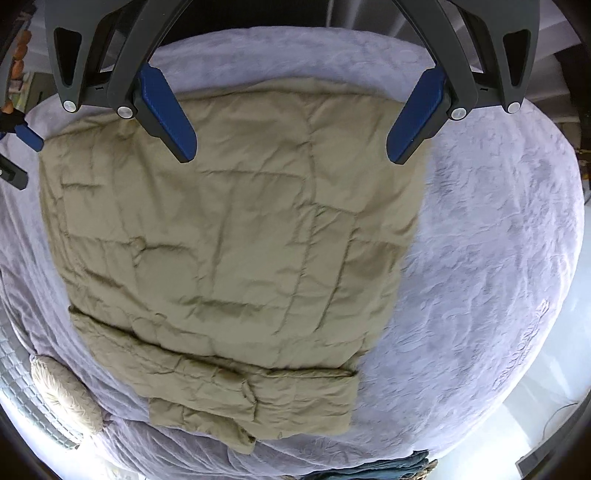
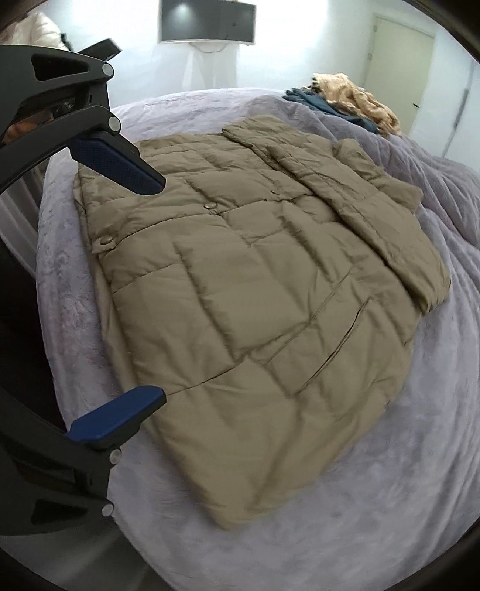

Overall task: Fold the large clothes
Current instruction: 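Move both tools toward the jacket hem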

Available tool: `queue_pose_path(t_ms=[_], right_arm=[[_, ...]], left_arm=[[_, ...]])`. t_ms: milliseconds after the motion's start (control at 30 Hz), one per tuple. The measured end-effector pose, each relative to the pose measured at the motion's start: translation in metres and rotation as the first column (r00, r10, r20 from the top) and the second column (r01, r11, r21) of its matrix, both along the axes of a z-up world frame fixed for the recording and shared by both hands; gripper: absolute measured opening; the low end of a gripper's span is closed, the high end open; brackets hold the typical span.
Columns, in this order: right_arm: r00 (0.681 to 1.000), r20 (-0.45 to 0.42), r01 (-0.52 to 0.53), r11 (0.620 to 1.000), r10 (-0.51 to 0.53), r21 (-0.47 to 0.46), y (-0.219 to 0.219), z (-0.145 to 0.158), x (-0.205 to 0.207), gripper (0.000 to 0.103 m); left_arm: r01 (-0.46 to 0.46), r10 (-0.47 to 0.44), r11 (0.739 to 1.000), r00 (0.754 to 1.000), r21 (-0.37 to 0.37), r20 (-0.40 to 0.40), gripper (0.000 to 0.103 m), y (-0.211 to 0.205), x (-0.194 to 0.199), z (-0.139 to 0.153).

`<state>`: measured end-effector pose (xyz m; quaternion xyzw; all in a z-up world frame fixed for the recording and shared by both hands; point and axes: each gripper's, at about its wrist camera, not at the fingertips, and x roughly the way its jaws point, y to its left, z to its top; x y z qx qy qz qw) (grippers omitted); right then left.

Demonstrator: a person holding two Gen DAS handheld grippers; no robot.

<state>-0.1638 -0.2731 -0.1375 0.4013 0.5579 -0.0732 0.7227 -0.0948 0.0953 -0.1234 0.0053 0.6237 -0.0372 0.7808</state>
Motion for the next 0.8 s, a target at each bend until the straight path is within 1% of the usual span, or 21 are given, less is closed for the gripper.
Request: queue_pose_path(t_ms=[133, 300, 367, 433, 533, 600, 700, 800], right_arm=[[0.992, 0.008, 0.128, 0.992, -0.128, 0.017, -0.009, -0.004, -0.020, 0.103], [0.975, -0.073, 0.213, 0.976, -0.210, 0.046, -0.029, -0.017, -0.040, 0.103], [0.969, -0.095, 0.231, 0.972, -0.226, 0.049, -0.034, -0.023, -0.050, 0.103], [0.968, -0.102, 0.237, 0.969, -0.229, 0.068, -0.036, -0.027, -0.056, 0.103], [0.965, -0.106, 0.255, 0.954, -0.240, 0.157, -0.035, -0.038, -0.064, 0.103], [0.959, -0.102, 0.280, 0.937, -0.264, 0.209, -0.031, -0.046, -0.067, 0.103], [0.945, -0.101, 0.326, 0.908, -0.311, 0.263, -0.029, -0.056, -0.075, 0.103], [0.930, -0.081, 0.364, 0.876, -0.357, 0.315, -0.029, -0.065, -0.079, 0.103]], left_arm=[[-0.024, 0.024, 1.000, 0.999, -0.017, -0.027, 0.103, 0.018, -0.008, -0.010], [-0.082, 0.076, 0.993, 0.995, -0.090, -0.067, 0.103, 0.050, -0.023, -0.021], [-0.107, 0.096, 0.985, 0.992, -0.138, -0.078, 0.103, 0.062, -0.030, -0.024], [-0.124, 0.109, 0.975, 0.990, -0.186, -0.091, 0.103, 0.070, -0.036, -0.027], [-0.120, 0.088, 0.958, 0.988, -0.261, -0.128, 0.103, 0.074, -0.039, -0.037], [-0.118, 0.064, 0.938, 0.983, -0.325, -0.172, 0.103, 0.072, -0.041, -0.050], [-0.124, 0.040, 0.914, 0.975, -0.385, -0.220, 0.103, 0.068, -0.044, -0.066], [-0.156, 0.051, 0.889, 0.968, -0.430, -0.246, 0.103, 0.066, -0.046, -0.078]])
